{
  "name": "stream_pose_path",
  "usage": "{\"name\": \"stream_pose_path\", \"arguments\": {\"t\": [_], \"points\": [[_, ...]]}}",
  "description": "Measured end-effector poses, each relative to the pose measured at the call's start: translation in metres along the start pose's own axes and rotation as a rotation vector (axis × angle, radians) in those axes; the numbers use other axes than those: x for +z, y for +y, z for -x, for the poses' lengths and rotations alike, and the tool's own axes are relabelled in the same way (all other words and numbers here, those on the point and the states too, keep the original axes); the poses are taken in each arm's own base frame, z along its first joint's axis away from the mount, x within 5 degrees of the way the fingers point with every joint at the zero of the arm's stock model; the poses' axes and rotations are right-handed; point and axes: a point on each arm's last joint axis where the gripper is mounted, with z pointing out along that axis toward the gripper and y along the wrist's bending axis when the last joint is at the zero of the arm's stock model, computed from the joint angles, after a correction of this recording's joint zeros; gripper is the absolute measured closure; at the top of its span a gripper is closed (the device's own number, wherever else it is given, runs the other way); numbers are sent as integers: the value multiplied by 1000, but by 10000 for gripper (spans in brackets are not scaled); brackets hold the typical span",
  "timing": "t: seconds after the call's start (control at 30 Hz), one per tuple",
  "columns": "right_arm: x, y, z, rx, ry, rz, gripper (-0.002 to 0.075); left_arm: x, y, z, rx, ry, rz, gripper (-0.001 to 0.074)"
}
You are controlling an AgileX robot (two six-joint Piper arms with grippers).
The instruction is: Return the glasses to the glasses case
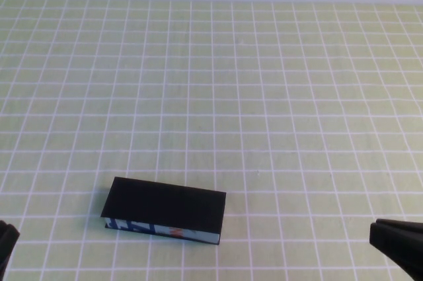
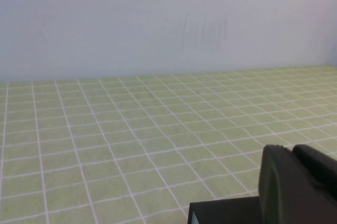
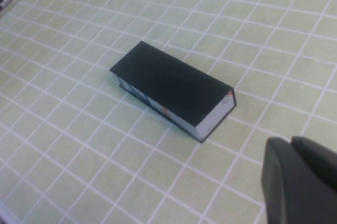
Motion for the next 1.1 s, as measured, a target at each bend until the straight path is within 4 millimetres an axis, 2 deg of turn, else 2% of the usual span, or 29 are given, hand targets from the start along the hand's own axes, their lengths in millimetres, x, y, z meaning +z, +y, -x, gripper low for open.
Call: {"name": "stream_pose_path", "arguments": {"t": [0.27,0.47,0.73,0.9,1.0,1.1], "points": [[7,-9,-28,25,31,-17,737,0,0,0,0,1,-1,739],[7,-11,-31,7,51,-25,737,0,0,0,0,1,-1,739],[6,-18,-30,-156,21,-102,737,0,0,0,0,1,-1,739],[-2,-43,-35,-99,-154,-298,737,0,0,0,0,3,-4,739],[-10,-64,-47,-38,-290,-489,737,0,0,0,0,3,-4,739],[-19,-76,-66,-5,-395,-641,737,0,-1,0,0,5,-6,739]]}}
